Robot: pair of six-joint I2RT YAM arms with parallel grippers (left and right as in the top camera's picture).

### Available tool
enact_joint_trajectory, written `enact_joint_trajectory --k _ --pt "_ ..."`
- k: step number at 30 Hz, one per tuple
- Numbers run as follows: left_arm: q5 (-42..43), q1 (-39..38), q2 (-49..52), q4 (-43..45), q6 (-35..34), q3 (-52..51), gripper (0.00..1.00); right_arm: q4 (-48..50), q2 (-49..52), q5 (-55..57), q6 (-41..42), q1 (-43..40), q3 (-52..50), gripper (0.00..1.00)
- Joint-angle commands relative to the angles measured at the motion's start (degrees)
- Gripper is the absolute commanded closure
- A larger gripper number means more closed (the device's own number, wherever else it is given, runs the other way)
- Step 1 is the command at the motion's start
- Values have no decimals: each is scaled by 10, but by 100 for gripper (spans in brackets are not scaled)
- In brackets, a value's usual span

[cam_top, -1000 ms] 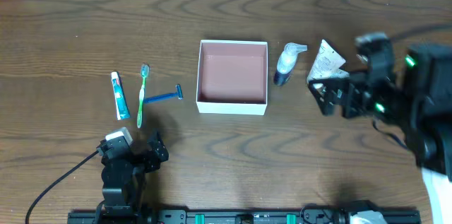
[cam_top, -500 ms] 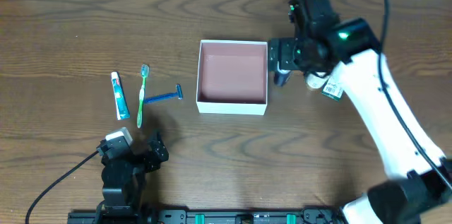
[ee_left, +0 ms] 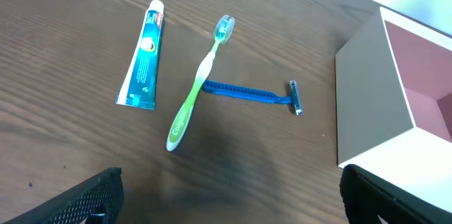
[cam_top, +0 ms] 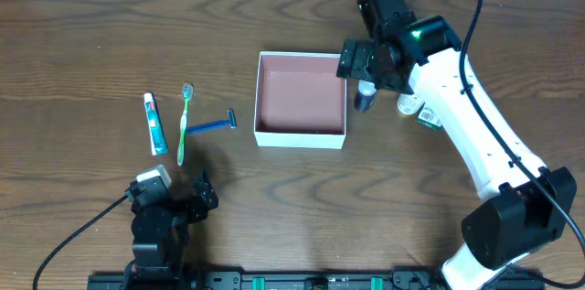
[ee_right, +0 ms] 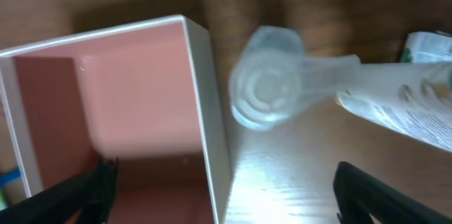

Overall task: Pack container
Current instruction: 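Move right gripper to the clear pump bottle and grasp it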

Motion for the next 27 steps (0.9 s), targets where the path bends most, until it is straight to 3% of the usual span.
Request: enact_joint_trajectory --k 1,9,27 --pt "-1 -1 0 0 10 -8 2 13 1 -9 7 3 23 7" --pt "-1 -1 0 0 10 -8 2 -7 6 -4 83 -17 39 2" --pt "-1 -1 0 0 10 -8 2 8 71 18 122 -36 38 1"
